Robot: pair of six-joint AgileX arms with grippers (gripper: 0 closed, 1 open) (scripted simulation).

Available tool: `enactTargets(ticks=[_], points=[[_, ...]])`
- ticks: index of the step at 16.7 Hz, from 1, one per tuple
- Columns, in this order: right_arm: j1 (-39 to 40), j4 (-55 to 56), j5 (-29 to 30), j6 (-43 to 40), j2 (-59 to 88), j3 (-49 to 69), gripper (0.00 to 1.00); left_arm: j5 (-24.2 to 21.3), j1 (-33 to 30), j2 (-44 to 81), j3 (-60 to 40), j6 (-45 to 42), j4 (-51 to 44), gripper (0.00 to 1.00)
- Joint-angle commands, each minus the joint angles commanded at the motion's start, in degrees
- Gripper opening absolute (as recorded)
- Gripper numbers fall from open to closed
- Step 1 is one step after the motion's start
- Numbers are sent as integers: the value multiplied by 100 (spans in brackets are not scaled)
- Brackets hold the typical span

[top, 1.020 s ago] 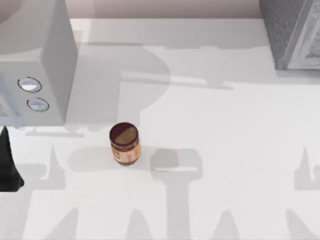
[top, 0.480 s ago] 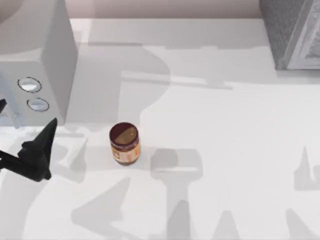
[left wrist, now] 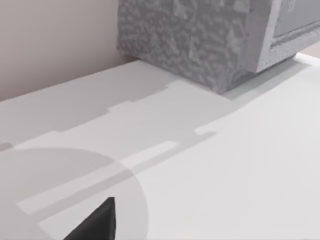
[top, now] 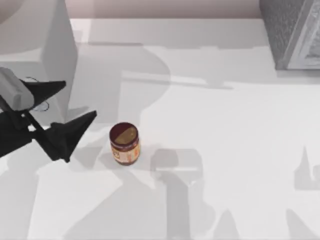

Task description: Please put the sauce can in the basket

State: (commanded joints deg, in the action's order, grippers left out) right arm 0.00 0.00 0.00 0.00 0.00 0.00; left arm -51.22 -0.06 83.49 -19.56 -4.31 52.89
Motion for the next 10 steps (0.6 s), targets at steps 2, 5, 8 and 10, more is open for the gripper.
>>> enactTargets(ticks=[2, 5, 8, 10], points=[[0, 0, 0, 0, 0, 0, 100, -661, 48, 1112, -329, -45, 771, 100], [0, 0, 0, 0, 0, 0, 100, -1587, 112, 2642, -819, -112, 1863, 100], [0, 0, 0, 0, 0, 0, 100, -2393, 159, 3950, -1266, -174, 2819, 100], [0, 0, 0, 0, 0, 0, 100, -2836, 182, 4656, -1522, -212, 3345, 100]])
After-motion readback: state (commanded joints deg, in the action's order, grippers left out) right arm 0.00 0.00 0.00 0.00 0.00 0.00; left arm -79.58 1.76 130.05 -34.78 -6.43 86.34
